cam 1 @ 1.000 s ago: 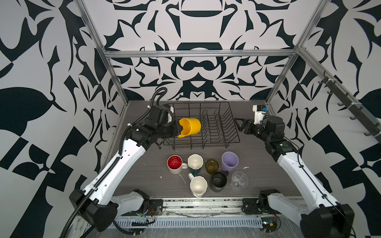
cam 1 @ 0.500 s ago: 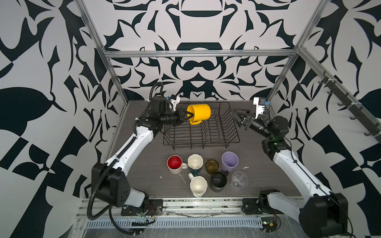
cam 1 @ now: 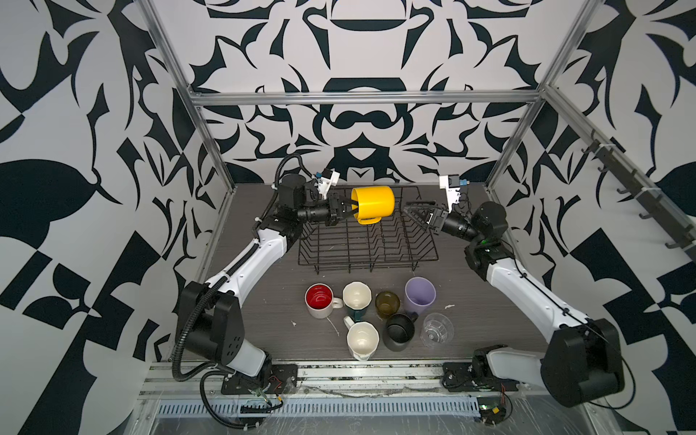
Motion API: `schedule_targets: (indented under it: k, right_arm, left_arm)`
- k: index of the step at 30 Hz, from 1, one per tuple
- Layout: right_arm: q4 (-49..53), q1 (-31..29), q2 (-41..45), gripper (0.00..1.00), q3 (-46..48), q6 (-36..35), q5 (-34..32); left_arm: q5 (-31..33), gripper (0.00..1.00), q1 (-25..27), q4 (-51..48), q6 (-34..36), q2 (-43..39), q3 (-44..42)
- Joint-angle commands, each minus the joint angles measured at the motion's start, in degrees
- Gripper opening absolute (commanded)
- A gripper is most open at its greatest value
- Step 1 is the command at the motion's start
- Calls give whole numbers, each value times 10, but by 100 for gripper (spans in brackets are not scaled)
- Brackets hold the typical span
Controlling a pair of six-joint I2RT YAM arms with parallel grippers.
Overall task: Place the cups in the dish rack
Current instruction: 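Close the right gripper on the yellow mug held by the left gripper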
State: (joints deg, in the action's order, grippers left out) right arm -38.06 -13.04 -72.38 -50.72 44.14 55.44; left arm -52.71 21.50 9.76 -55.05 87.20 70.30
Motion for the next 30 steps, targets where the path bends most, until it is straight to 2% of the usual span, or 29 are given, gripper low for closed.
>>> schedule_targets:
  k: [1,5,18,30]
  right_arm:
    - [3,-29,1,88,-44,-48,29]
    - [70,-48,-7,88,-67,-103,8]
    - [91,-47,-20,89,-79,-137,-40]
    - [8,-47,-79,87,-107,-70,-3]
  left_arm:
    - [-31,0,-1,70,-16,-4,-3]
    - [-44,0,-1,110,-42,-3,-15]
    - [-63,0,6,139,-58,-11,-28]
    - [-82,0,27,172,-75,5,-26]
